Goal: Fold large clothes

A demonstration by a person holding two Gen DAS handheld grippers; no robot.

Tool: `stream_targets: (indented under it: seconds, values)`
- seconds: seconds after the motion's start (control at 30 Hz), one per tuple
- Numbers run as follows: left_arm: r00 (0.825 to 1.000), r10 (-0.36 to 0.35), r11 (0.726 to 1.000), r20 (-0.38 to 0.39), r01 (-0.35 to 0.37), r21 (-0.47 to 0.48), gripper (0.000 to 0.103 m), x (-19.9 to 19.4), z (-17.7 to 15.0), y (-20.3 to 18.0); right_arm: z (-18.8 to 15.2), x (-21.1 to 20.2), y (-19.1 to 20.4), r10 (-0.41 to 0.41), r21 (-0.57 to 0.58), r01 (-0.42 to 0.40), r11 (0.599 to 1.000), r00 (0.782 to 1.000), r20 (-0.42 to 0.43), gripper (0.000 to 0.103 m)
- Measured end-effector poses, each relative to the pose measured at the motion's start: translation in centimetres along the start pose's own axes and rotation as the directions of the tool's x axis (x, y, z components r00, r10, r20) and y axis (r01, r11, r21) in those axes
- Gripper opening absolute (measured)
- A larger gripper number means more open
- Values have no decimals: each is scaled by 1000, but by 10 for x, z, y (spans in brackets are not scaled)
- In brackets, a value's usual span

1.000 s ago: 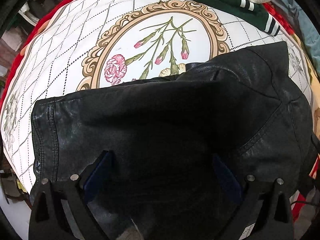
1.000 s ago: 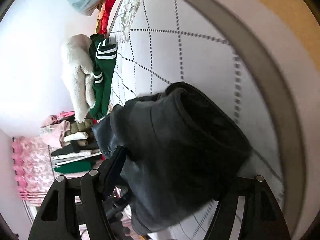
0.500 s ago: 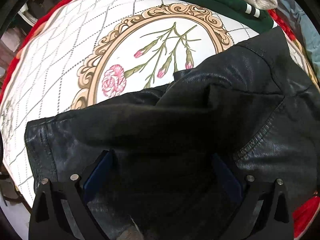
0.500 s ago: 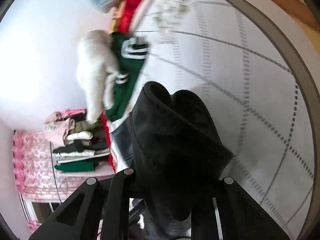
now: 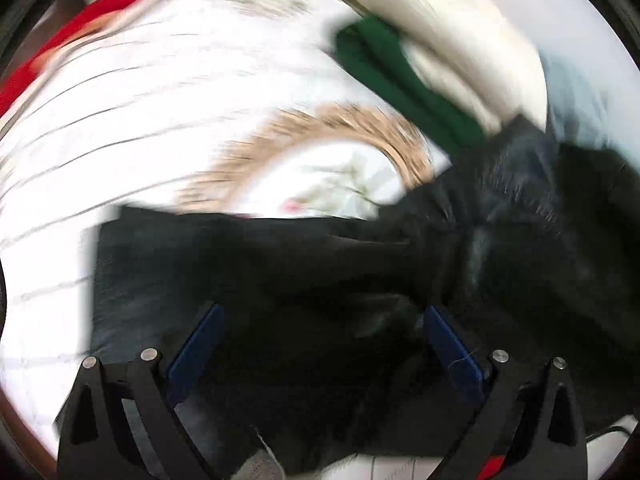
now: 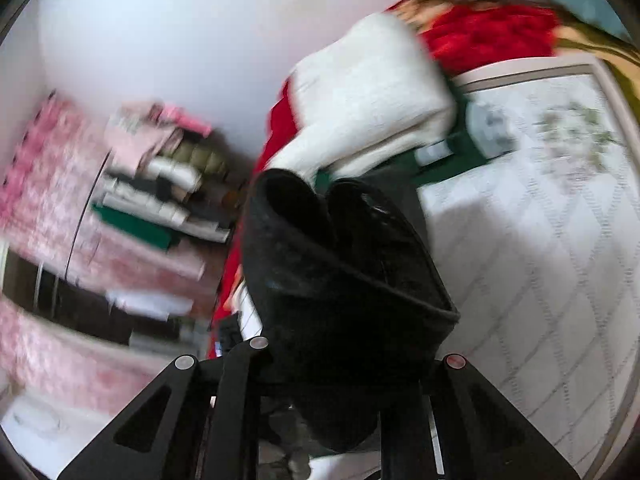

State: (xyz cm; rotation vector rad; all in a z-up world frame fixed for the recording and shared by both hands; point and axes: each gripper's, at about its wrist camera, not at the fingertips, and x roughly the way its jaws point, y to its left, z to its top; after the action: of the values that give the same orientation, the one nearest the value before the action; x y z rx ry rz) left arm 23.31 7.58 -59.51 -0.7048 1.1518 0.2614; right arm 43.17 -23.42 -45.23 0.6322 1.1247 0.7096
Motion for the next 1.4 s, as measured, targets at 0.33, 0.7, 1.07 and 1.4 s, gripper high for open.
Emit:
stream_targets:
  seconds: [0.33, 0.7, 1.07, 1.4]
  values:
    - [965, 236, 910, 112, -179, -374, 102, -144, -67, 187, -109, 125, 100, 149, -57, -180, 982, 925, -350, 18]
    - [940, 278, 883, 196, -170, -438, 102, -180, -63, 222, -260, 248, 93, -1, -95, -98, 991, 690, -724, 56]
    - [957, 209, 956, 202, -156, -249, 102, -163, -39, 152, -185, 133, 121, -105, -326, -80, 942, 851, -514, 102]
    - [875, 483, 875, 40, -482, -41, 103, -29, -34, 127, -117, 203, 65, -286, -350, 131, 928, 852, -439, 44]
